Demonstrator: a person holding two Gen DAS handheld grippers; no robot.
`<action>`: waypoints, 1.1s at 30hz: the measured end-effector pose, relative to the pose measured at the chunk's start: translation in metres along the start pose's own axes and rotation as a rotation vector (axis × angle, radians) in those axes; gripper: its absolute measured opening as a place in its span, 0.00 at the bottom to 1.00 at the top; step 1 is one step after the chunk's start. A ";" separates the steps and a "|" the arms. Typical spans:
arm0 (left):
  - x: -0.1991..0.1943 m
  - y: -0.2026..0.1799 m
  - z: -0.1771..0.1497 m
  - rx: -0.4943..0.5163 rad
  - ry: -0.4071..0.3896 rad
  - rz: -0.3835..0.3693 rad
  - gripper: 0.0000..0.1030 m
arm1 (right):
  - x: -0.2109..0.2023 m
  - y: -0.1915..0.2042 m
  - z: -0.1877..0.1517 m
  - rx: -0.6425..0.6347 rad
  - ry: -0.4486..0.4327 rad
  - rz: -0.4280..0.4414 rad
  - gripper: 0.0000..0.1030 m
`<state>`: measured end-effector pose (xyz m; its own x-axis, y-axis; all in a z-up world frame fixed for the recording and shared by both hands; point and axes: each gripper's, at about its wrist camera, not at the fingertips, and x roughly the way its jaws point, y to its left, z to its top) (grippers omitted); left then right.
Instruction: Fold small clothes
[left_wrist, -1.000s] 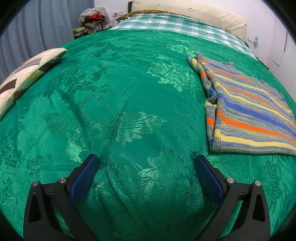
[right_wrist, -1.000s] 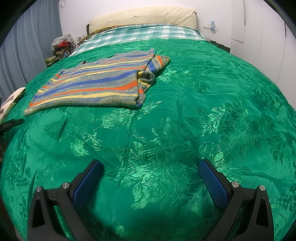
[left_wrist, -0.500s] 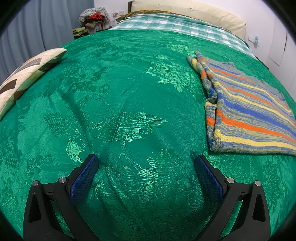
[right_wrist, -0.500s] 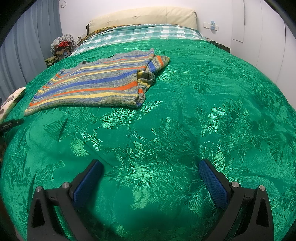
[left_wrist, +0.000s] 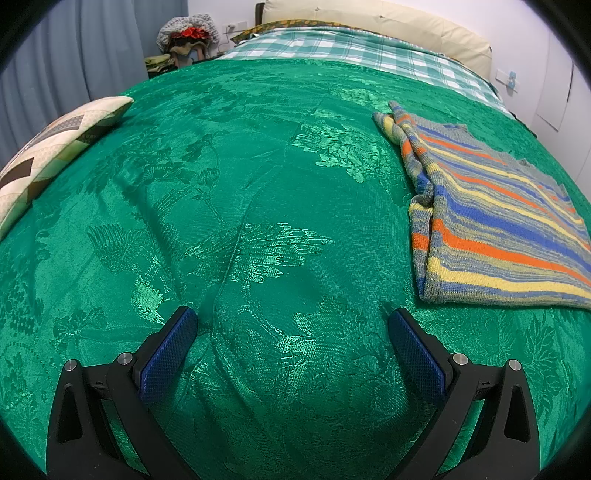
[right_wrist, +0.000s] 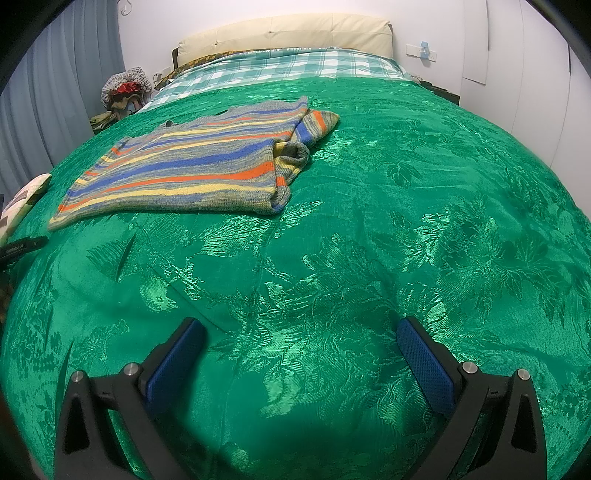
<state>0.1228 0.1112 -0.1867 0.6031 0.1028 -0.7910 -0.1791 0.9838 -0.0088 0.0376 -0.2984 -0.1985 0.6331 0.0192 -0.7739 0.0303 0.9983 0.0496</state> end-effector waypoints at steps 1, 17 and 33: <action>0.000 0.000 0.000 0.000 0.000 0.000 1.00 | 0.000 0.000 0.000 0.000 0.000 0.000 1.00; 0.000 0.000 0.000 0.001 0.000 0.000 1.00 | 0.001 0.001 0.000 0.000 0.000 0.000 1.00; 0.004 0.003 0.001 -0.024 -0.004 -0.026 1.00 | 0.002 0.001 0.000 0.003 -0.001 0.004 1.00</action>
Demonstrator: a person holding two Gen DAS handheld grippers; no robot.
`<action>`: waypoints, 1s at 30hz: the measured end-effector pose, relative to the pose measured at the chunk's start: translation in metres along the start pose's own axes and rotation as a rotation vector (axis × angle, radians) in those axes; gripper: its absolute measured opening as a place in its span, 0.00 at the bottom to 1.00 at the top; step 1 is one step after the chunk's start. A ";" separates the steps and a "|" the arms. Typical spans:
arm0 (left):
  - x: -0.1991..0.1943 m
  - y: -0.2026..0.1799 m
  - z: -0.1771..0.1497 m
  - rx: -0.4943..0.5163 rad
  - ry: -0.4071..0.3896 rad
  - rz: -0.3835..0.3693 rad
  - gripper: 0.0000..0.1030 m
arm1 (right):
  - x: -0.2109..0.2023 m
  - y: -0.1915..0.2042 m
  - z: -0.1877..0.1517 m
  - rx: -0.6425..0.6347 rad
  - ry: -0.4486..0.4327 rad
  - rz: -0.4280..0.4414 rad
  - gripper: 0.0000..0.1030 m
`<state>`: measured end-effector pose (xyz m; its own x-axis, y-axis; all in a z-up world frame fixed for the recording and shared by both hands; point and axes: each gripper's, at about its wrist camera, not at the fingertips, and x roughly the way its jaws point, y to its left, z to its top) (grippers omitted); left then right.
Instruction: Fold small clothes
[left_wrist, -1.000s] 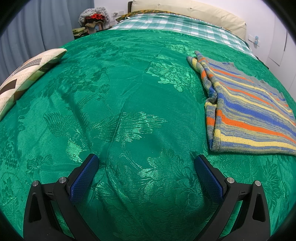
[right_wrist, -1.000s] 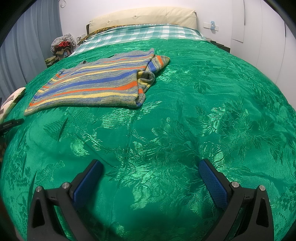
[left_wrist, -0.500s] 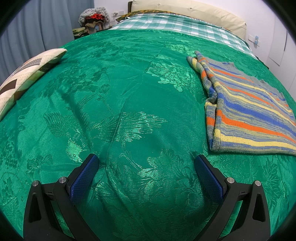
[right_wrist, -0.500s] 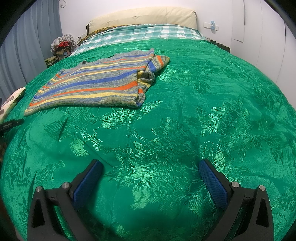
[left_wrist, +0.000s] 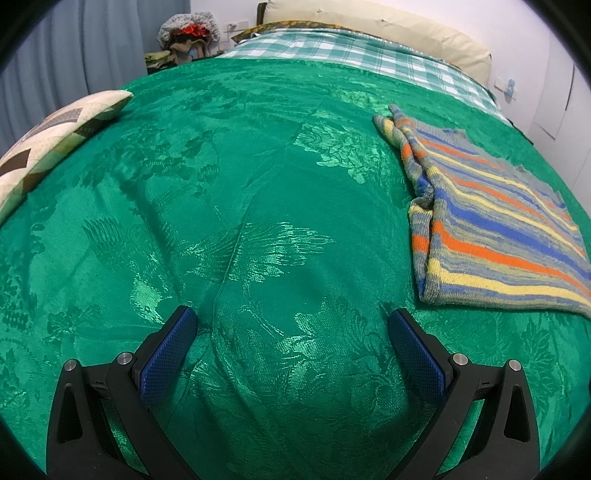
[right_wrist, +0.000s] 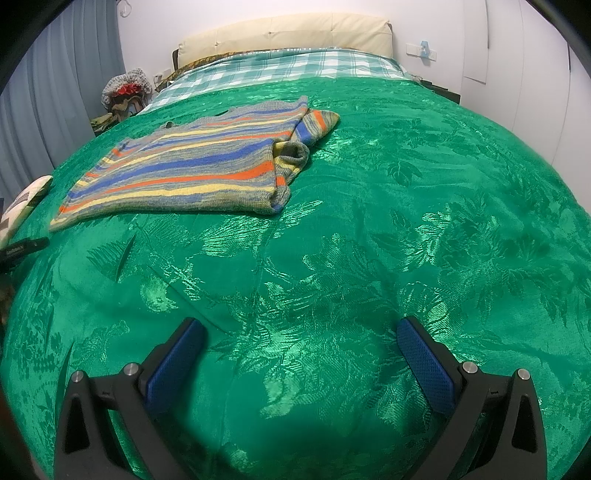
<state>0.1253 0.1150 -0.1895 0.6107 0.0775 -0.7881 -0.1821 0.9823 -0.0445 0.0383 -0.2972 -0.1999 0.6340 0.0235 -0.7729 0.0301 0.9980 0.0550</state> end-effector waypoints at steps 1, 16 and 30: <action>0.000 0.000 0.000 0.003 0.001 0.001 1.00 | 0.000 0.000 0.000 -0.001 0.001 -0.001 1.00; -0.001 -0.002 -0.001 0.002 -0.001 0.004 1.00 | 0.000 0.001 0.000 -0.002 0.000 -0.004 1.00; -0.002 -0.005 0.001 0.022 0.021 0.028 0.99 | 0.001 0.001 0.000 -0.003 0.002 -0.007 1.00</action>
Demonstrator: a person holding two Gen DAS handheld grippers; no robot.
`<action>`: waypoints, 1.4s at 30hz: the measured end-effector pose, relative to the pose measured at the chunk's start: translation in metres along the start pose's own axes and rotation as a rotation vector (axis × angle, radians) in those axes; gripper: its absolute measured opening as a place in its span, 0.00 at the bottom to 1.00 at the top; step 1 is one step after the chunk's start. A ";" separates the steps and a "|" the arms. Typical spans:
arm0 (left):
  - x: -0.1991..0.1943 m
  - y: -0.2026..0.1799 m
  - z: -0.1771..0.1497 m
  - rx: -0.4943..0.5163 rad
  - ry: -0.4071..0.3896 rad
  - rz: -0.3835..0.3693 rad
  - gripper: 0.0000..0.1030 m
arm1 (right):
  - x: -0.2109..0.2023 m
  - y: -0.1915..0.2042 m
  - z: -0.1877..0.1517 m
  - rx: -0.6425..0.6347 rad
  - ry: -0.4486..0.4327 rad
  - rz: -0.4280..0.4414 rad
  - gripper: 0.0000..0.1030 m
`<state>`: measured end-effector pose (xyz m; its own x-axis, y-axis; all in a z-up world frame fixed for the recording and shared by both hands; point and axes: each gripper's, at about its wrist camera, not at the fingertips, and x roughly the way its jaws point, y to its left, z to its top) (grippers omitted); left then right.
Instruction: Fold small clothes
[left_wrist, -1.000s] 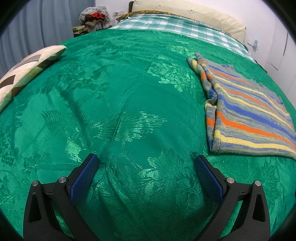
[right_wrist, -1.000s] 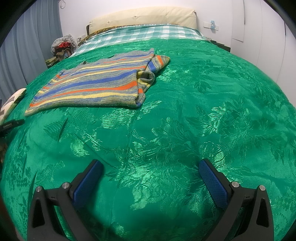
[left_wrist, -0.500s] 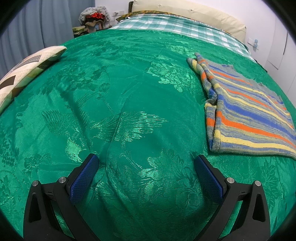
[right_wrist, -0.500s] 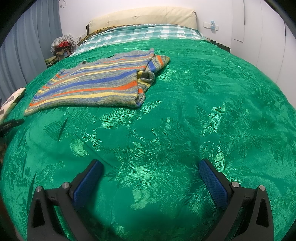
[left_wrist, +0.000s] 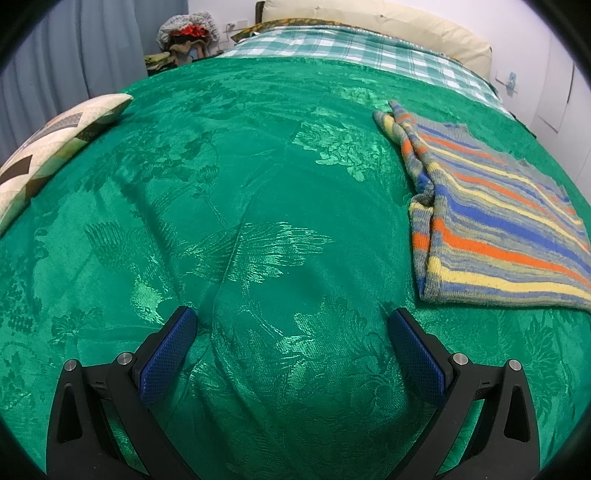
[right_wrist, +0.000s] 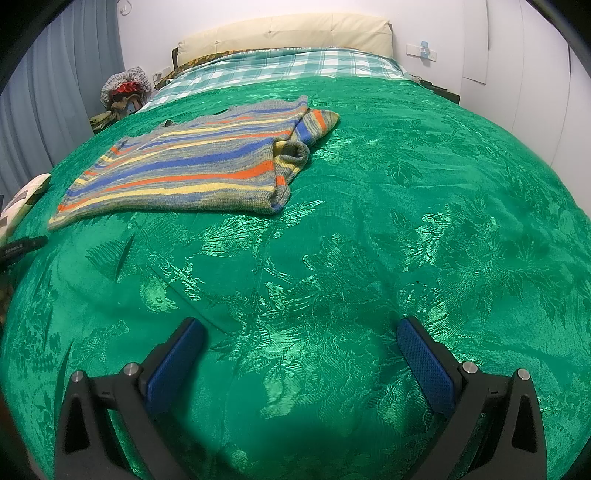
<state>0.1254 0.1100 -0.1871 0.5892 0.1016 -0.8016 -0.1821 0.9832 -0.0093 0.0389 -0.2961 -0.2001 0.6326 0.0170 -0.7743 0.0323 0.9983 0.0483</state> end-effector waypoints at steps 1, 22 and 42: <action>-0.004 -0.003 0.002 0.014 0.032 0.003 0.97 | 0.000 0.000 0.000 0.000 0.005 -0.003 1.00; -0.033 -0.379 -0.023 0.730 0.010 -0.535 0.67 | 0.158 -0.079 0.219 0.290 0.323 0.442 0.77; -0.023 -0.024 0.089 -0.203 0.060 -0.630 0.10 | 0.177 0.261 0.321 -0.095 0.326 0.558 0.11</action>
<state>0.1863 0.0972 -0.1148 0.5877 -0.4978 -0.6378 0.0344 0.8030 -0.5950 0.4073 -0.0502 -0.1217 0.2670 0.5352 -0.8014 -0.3109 0.8350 0.4540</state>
